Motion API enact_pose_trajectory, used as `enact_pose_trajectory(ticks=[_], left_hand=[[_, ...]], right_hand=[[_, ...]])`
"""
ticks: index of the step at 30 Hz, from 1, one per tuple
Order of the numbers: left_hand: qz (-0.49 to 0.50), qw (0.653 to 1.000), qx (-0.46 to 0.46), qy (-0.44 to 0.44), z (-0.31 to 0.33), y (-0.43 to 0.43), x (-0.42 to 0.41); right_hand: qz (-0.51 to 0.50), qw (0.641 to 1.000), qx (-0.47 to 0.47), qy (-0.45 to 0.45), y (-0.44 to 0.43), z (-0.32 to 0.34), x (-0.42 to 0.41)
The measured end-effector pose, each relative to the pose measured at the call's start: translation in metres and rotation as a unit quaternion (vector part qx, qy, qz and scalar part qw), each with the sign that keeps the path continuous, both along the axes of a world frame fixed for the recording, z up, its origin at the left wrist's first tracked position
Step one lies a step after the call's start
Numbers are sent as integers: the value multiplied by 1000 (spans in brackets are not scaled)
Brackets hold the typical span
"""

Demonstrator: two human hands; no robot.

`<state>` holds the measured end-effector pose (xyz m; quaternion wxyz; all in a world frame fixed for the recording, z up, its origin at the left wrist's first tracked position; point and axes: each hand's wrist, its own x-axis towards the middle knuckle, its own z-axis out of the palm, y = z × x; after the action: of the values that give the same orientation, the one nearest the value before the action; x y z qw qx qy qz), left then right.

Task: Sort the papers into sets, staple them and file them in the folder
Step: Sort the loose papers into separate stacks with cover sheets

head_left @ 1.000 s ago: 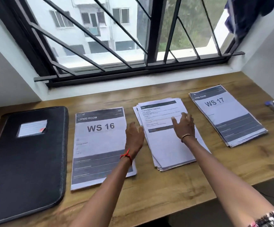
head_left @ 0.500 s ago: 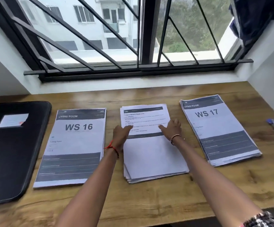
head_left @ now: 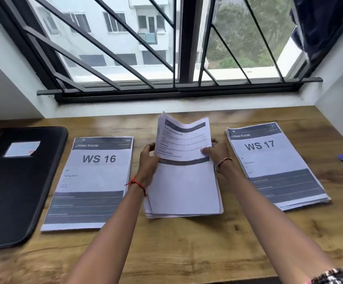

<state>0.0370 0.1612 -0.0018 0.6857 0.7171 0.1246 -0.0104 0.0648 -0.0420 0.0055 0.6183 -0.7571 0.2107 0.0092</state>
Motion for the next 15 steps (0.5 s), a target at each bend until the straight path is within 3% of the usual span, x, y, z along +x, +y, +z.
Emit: enact_pose_trajectory(ticks=[3,8,11,15], left_hand=[[18,997,-31,-66,21,-1,6],[4,982,-109,-154,68,1,13],[-23,982,-102,-154,67,6,7],[-16,991,-46,-126,44,5,-11]], right_hand=[[-16,991,-50,-126,8,33,4],[-66,946,-70,-310,21,78,-1],[-68,931,-75,-350,26,74,-15],[-51,930,-173,-319,28,43,-29]])
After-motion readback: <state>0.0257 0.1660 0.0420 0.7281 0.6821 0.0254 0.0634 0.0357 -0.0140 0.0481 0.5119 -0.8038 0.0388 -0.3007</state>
